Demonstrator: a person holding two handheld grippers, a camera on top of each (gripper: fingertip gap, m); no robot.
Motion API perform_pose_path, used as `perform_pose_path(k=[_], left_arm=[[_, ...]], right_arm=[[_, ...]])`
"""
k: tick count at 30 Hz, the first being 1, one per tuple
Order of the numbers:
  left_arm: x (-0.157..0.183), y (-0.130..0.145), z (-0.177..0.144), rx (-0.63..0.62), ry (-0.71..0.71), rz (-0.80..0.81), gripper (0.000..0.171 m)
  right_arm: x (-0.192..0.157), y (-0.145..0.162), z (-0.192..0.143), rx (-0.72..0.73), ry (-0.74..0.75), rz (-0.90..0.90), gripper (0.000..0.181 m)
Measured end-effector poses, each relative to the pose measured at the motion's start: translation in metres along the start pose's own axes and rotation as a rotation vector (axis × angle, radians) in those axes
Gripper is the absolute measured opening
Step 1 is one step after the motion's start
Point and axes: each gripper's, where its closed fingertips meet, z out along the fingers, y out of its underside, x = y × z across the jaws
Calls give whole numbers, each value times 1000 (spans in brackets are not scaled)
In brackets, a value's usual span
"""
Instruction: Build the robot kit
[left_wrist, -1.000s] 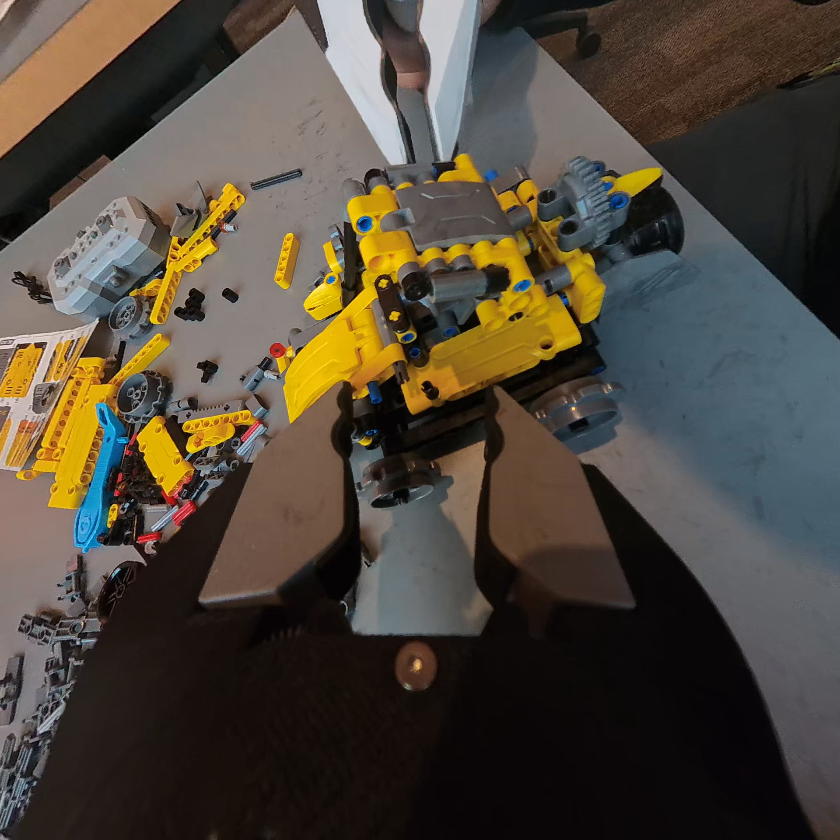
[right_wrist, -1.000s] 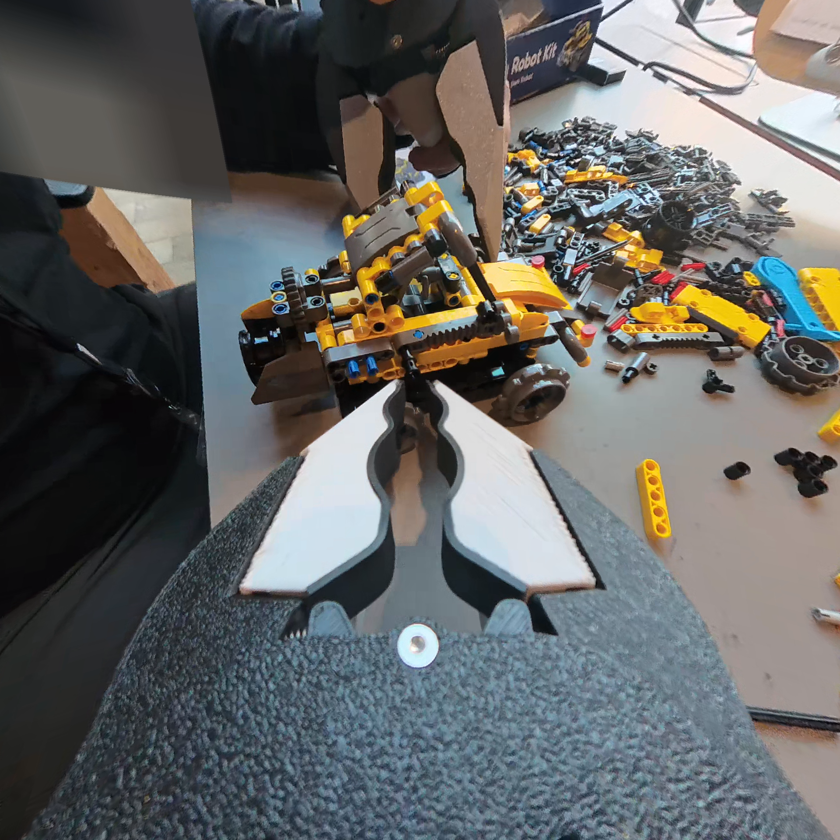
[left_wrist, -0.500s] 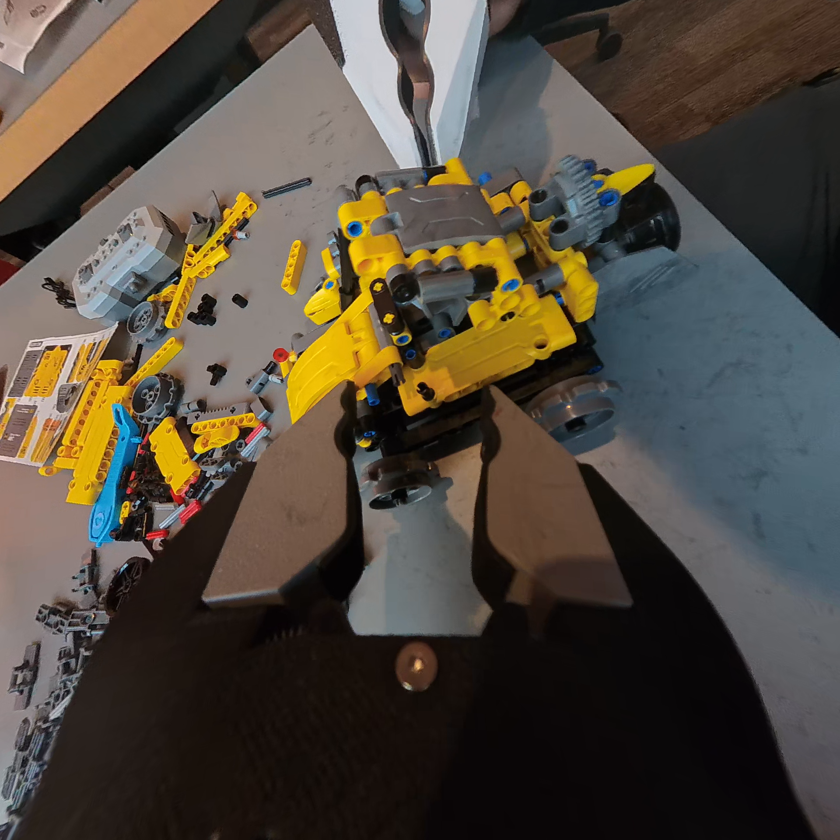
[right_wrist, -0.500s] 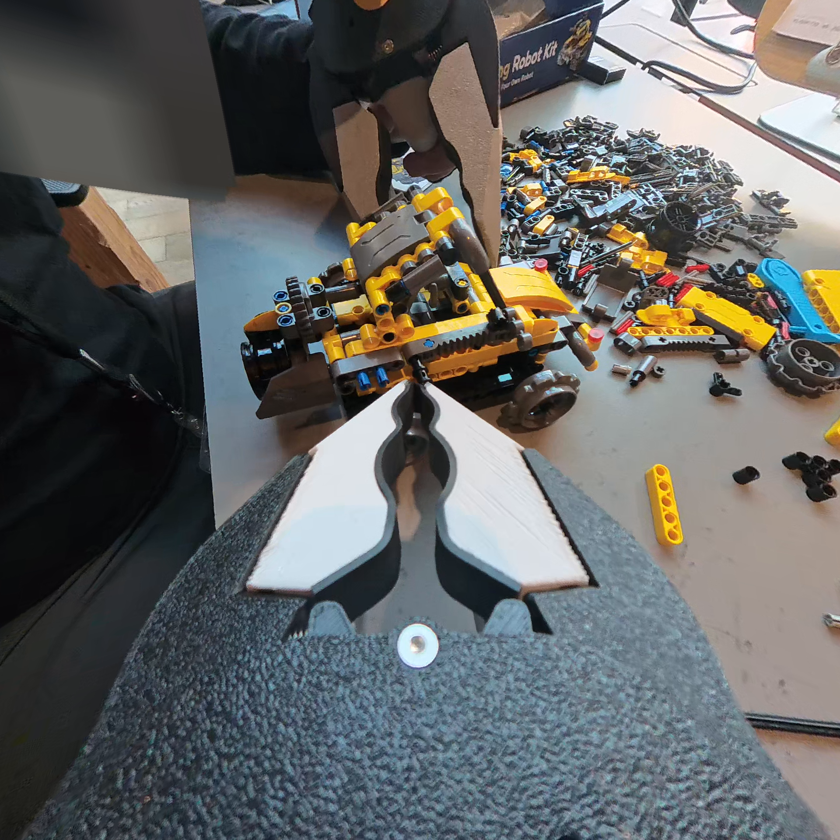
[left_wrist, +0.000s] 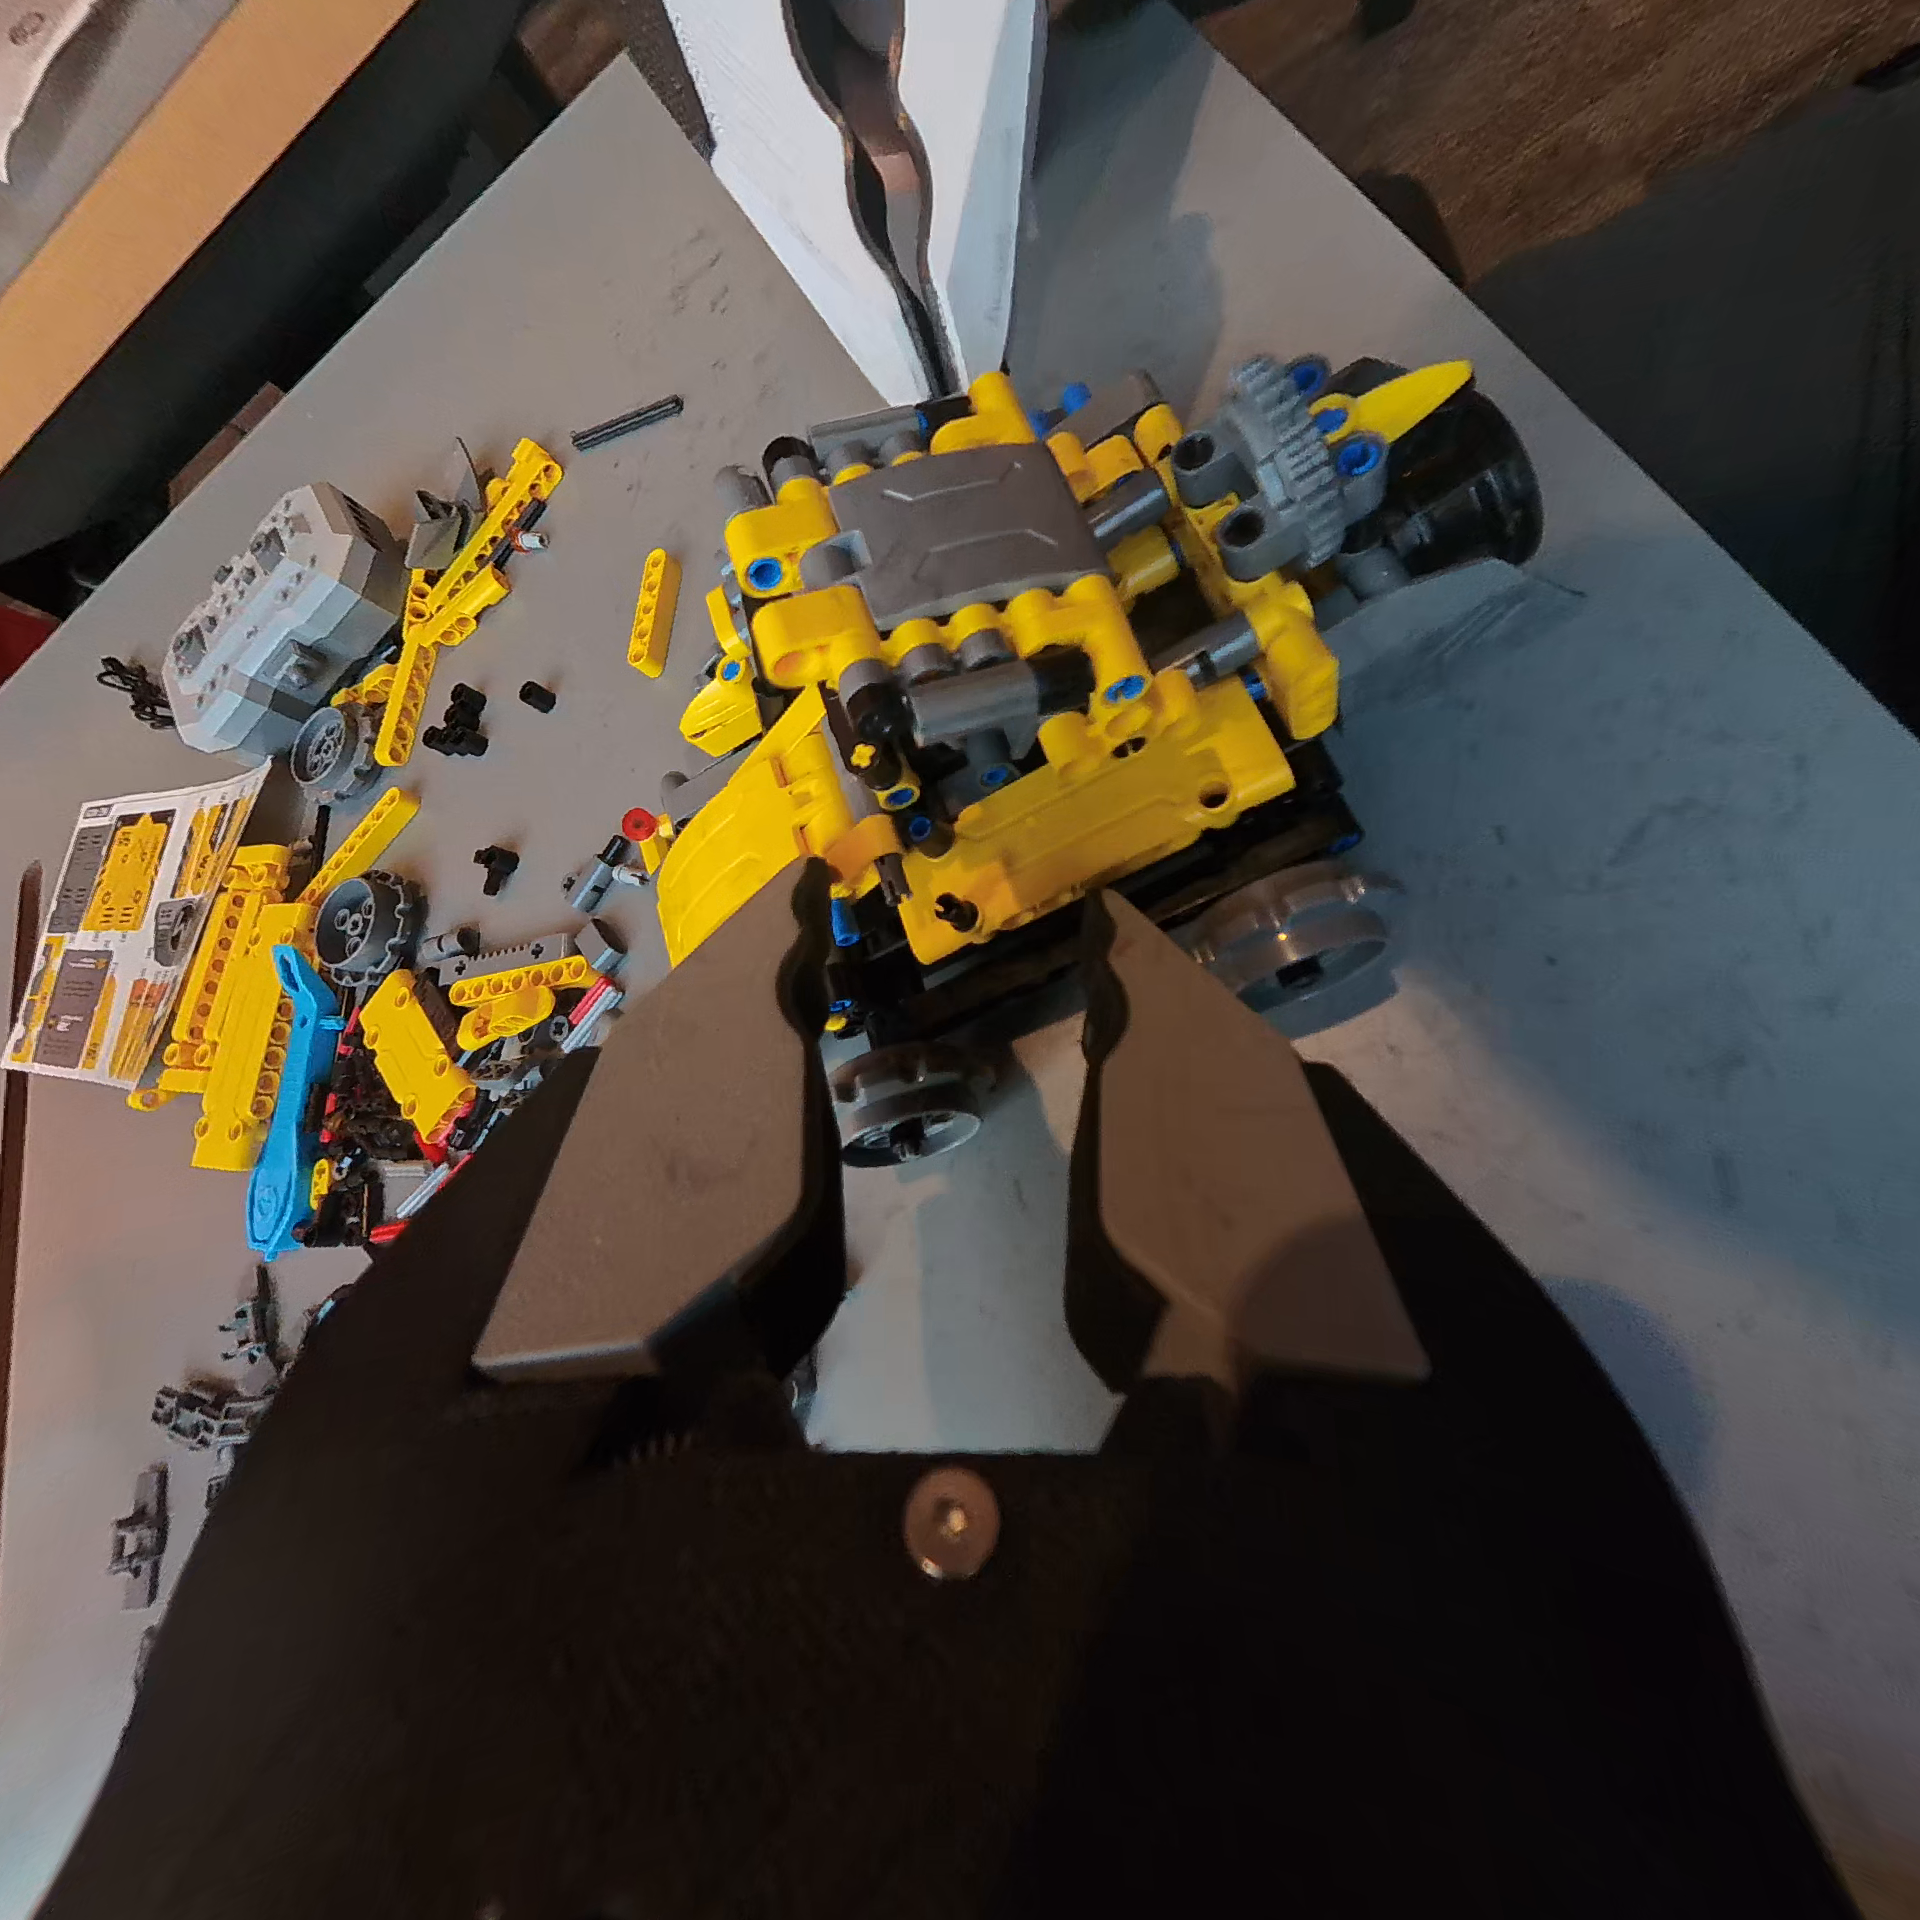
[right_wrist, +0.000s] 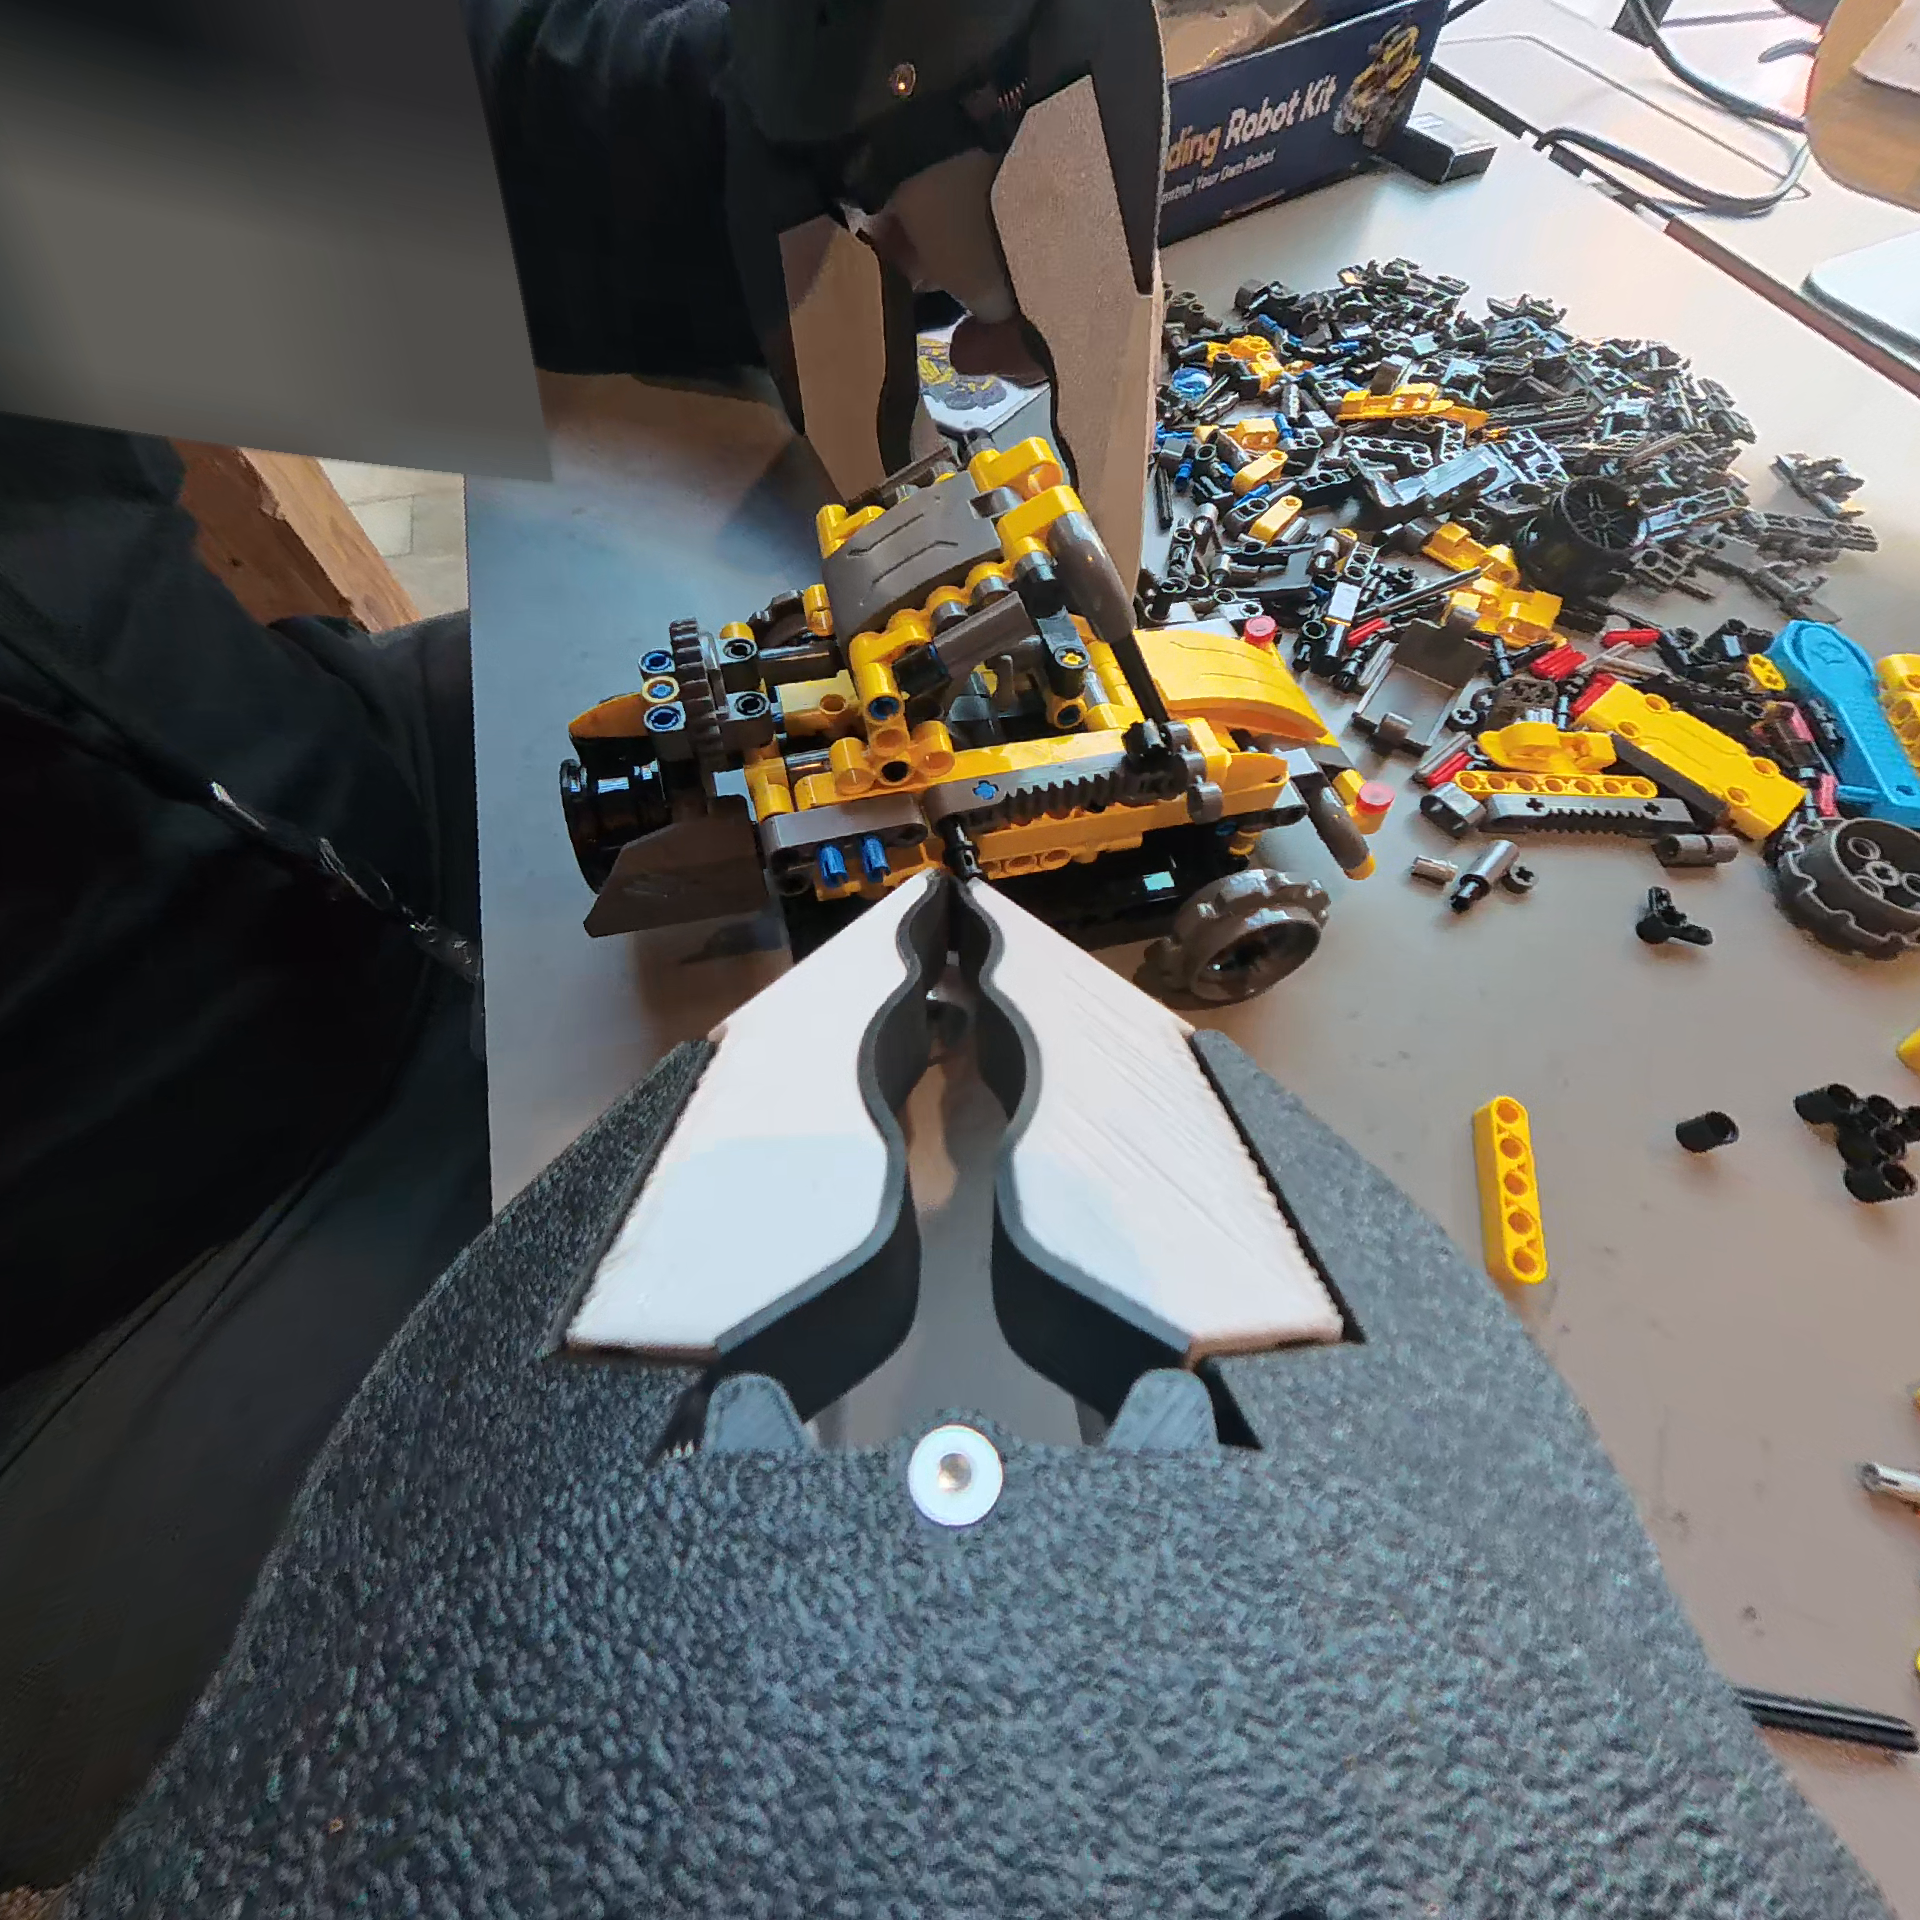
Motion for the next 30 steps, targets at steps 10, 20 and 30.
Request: perform_pose_path(k=[10,20,30], left_arm=[[1,0,-1,-52,-6,21,42],[1,2,-1,-76,-6,17,41],[-4,5,-4,-50,-46,21,45]], right_arm=[[-1,-1,2,-36,-10,-29,0],[-3,0,4,-30,-28,-24,0],[6,0,4,15,-10,12,0]])
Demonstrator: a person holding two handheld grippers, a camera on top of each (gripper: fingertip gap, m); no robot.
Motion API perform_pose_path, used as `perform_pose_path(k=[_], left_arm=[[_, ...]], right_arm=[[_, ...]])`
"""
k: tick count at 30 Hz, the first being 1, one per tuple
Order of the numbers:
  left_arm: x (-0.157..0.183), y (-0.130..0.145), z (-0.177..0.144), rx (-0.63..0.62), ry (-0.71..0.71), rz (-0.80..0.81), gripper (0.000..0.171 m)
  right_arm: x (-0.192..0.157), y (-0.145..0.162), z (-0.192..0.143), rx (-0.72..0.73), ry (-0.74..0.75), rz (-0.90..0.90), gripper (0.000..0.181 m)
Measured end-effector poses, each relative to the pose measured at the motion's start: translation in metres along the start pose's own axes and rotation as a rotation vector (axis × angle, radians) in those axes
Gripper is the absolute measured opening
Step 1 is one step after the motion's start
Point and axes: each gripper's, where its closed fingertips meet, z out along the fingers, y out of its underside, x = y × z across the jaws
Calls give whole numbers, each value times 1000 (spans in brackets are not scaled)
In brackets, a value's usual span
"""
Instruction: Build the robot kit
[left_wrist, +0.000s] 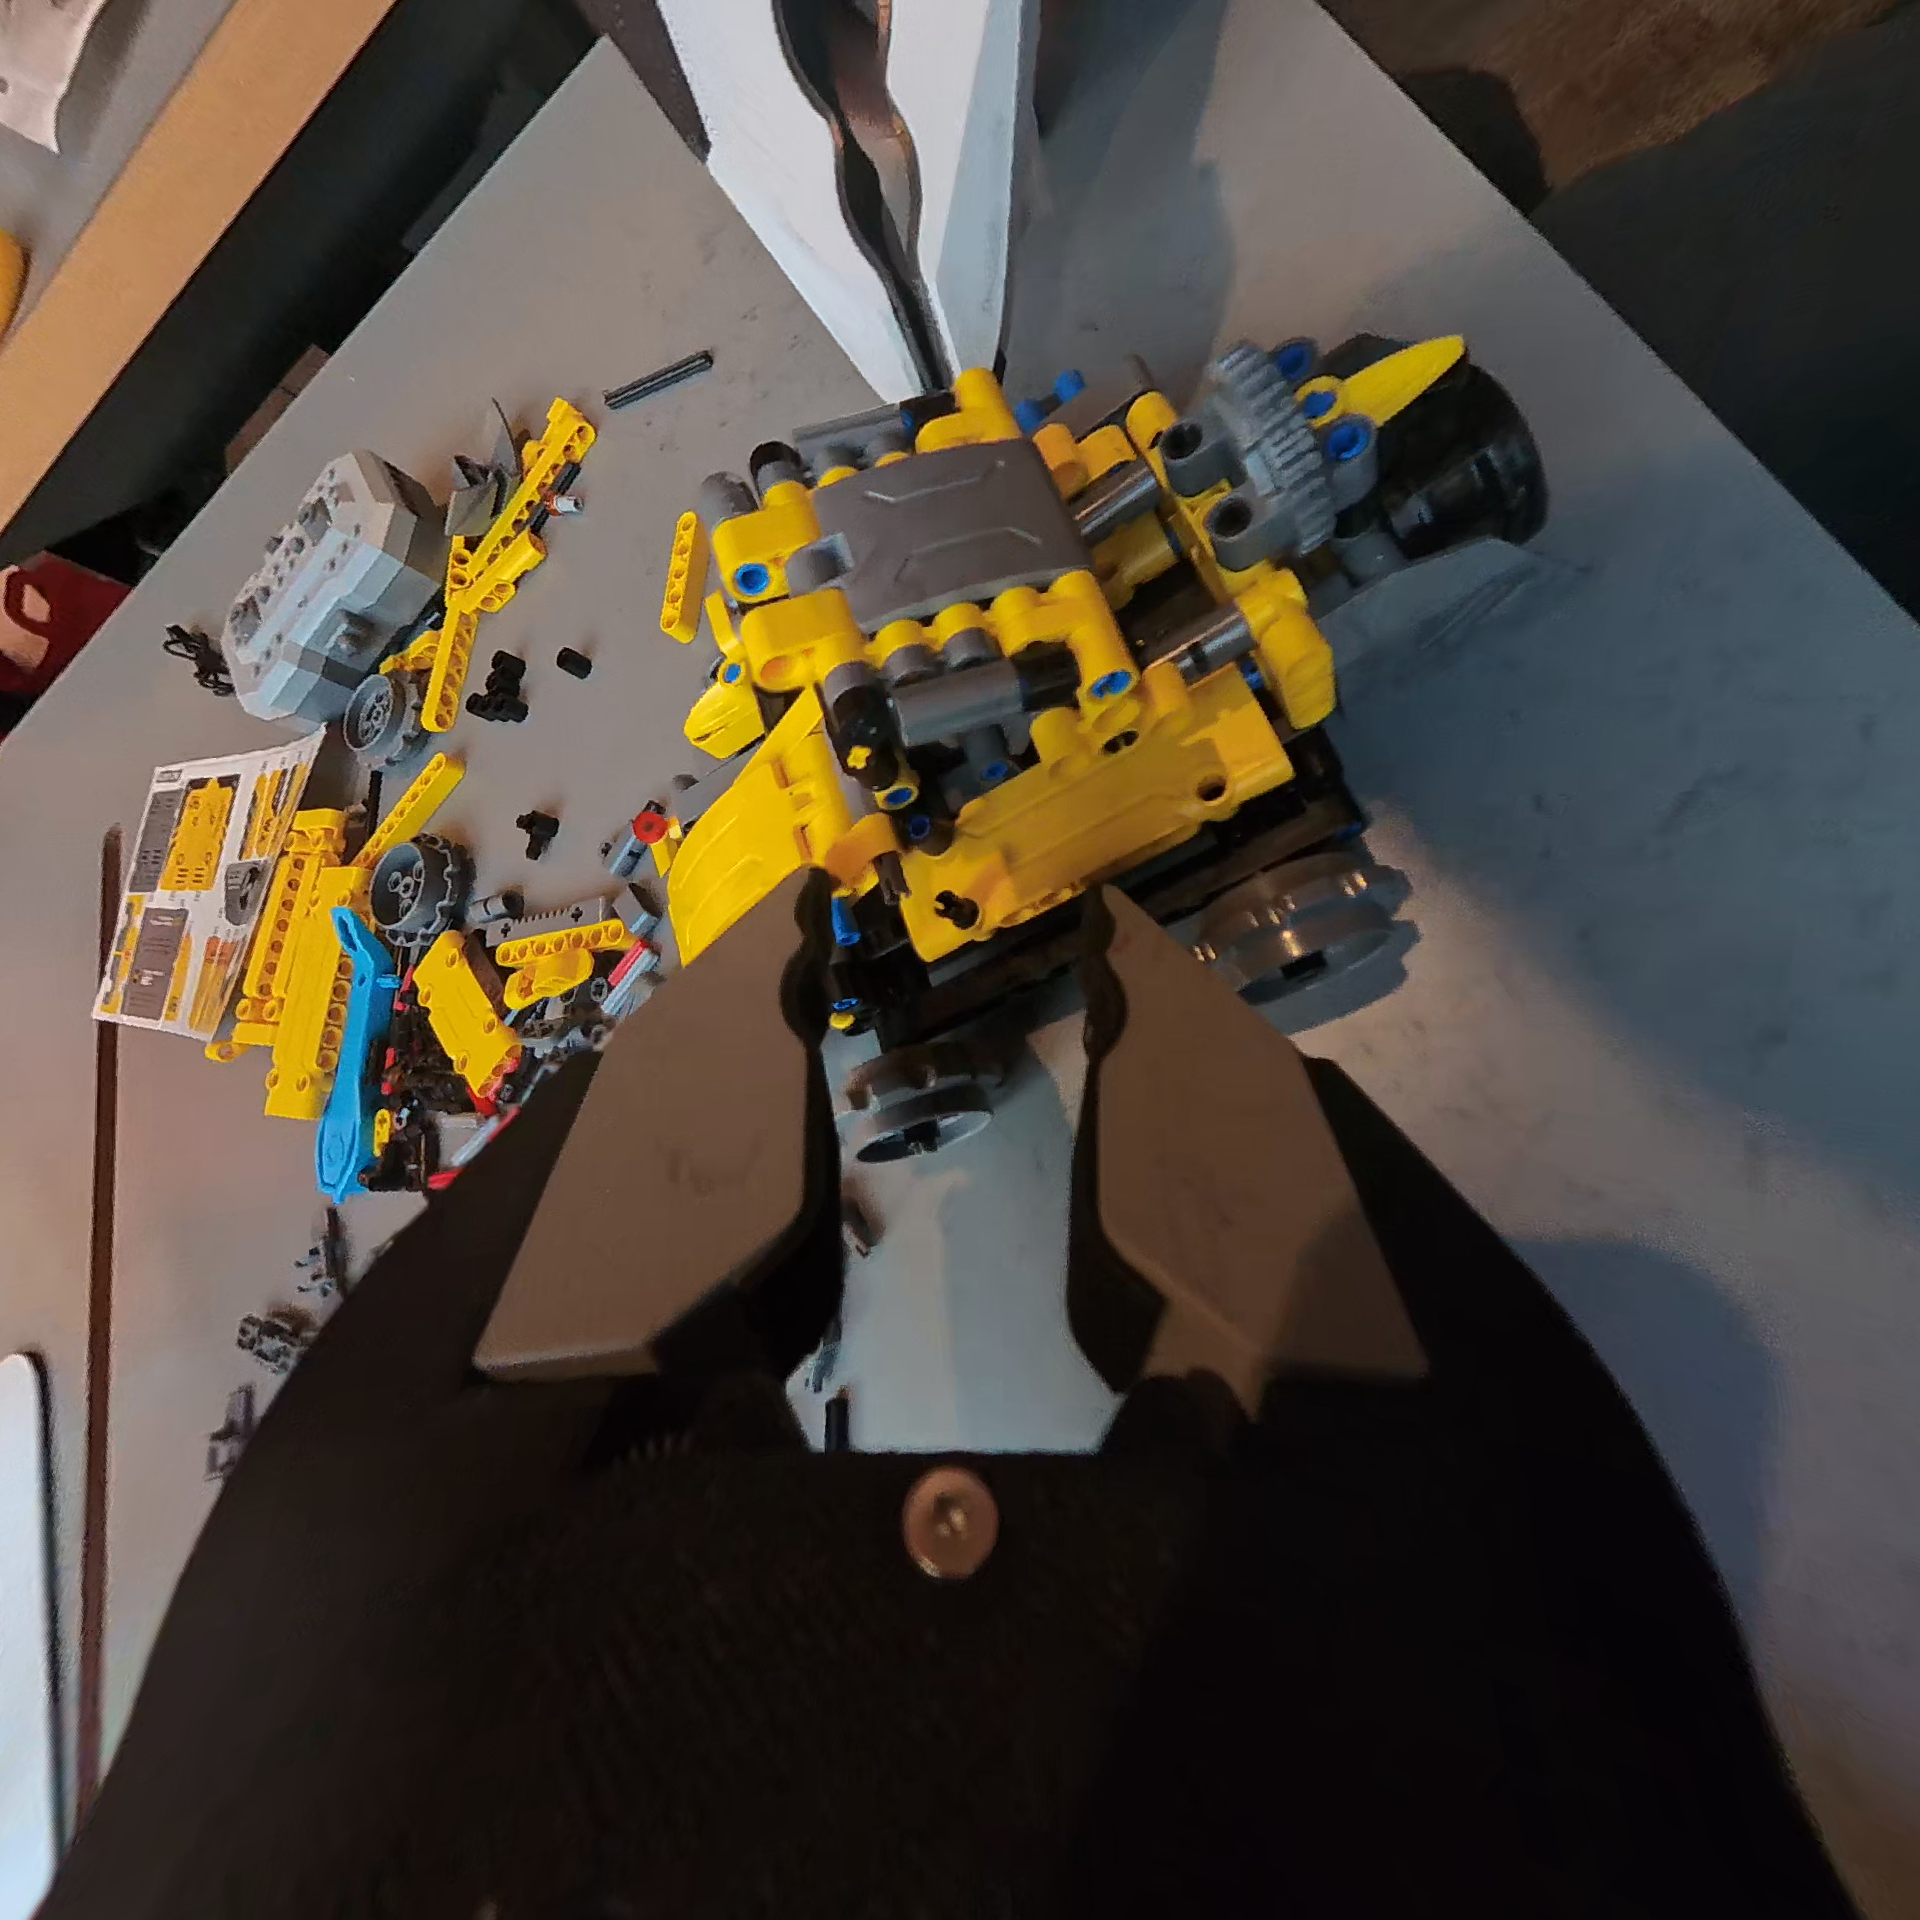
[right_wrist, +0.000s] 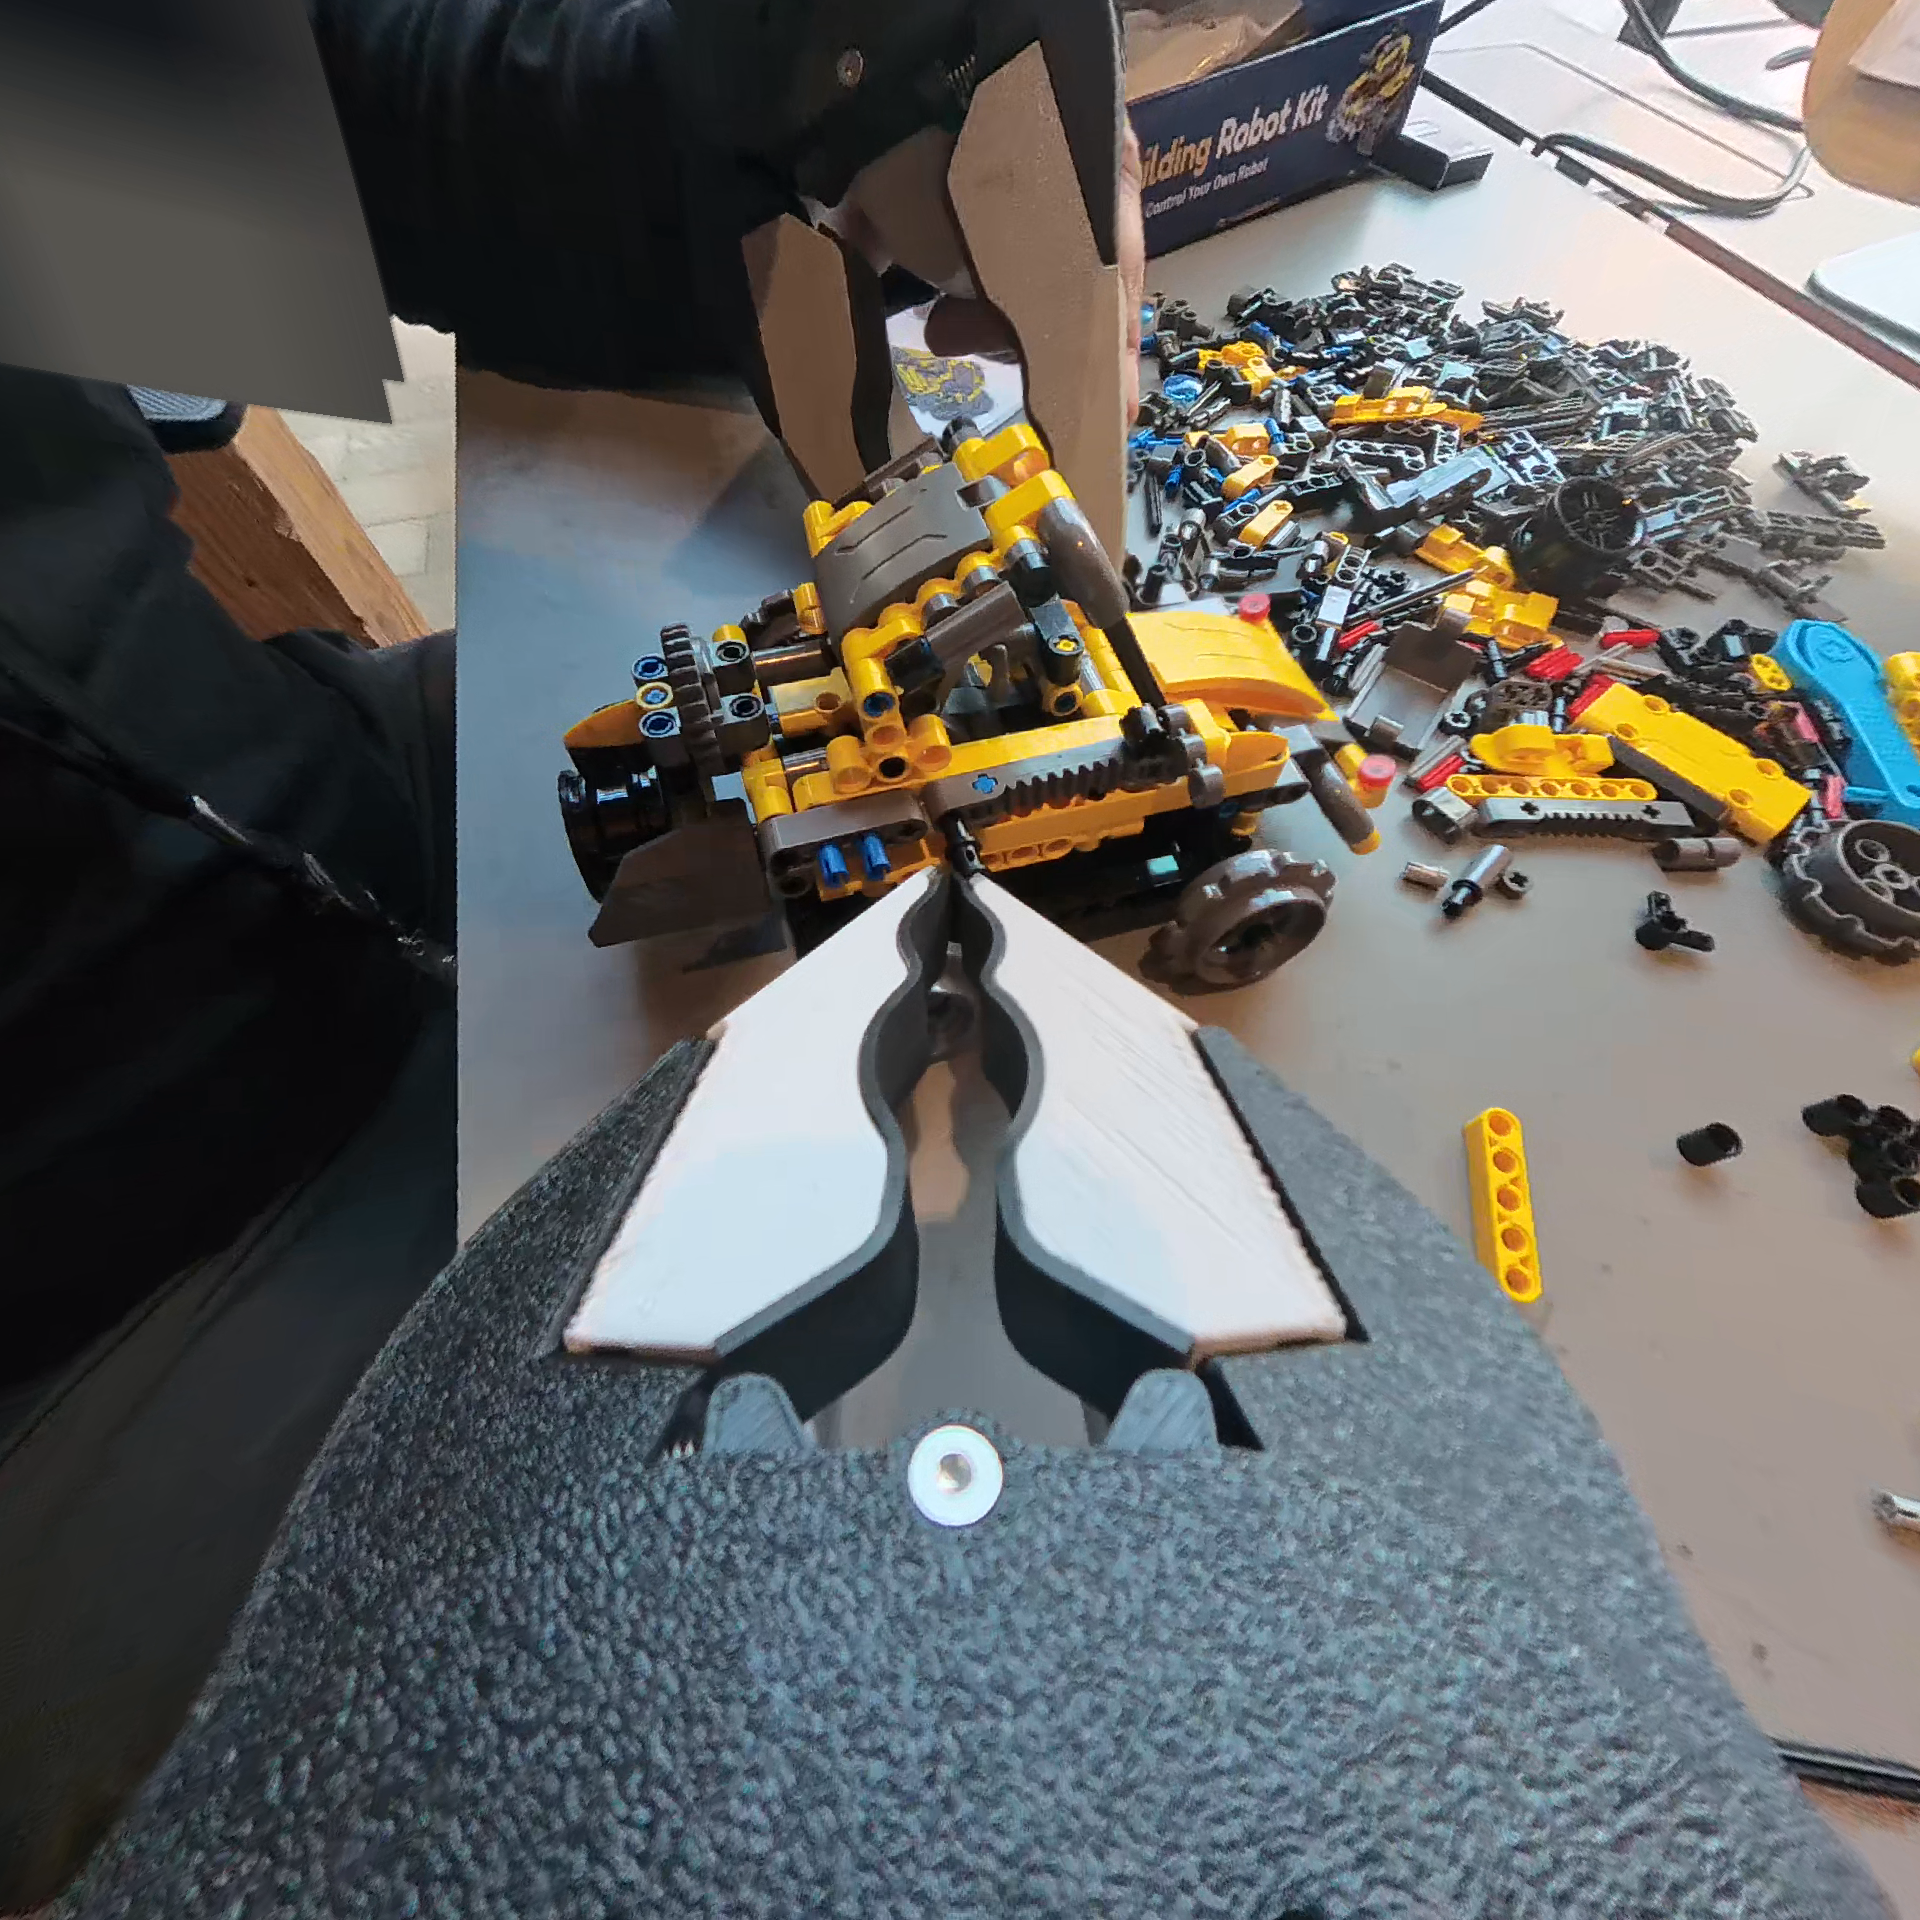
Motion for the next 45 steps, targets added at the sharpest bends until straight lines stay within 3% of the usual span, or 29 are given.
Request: perform_pose_path(k=[5,7,9,11,15,19,27,31,34,37,41,45], left_arm=[[-4,-9,-12,109,118,-242,62],[-24,-11,-26,148,82,-386,58],[-24,-37,-38,232,177,-544,67],[-17,-51,-36,193,219,-622,66],[-3,-33,-19,12,145,-630,62],[16,-32,-11,-25,191,-624,58],[4,-25,-7,-86,133,-556,42],[6,-13,-17,-121,171,-531,61],[14,-5,-9,-170,178,-471,59],[15,-6,-7,-151,191,-472,59],[18,-3,-18,-89,232,-501,72],[16,-6,-9,-73,193,-491,60]], right_arm=[[1,0,-1,9,-37,41,1],[0,0,-1,9,-35,27,1],[0,0,-1,11,-37,27,1],[0,0,-1,14,-47,31,1],[-1,0,-1,14,-61,31,1],[-2,0,0,16,-68,24,1],[-4,-1,4,12,-80,15,0],[-3,-1,4,12,-87,26,0],[-4,-1,5,4,-96,27,1],[-5,-1,4,10,-106,31,1],[-5,-1,5,7,-100,24,0],[-5,-1,6,6,-110,25,0]])
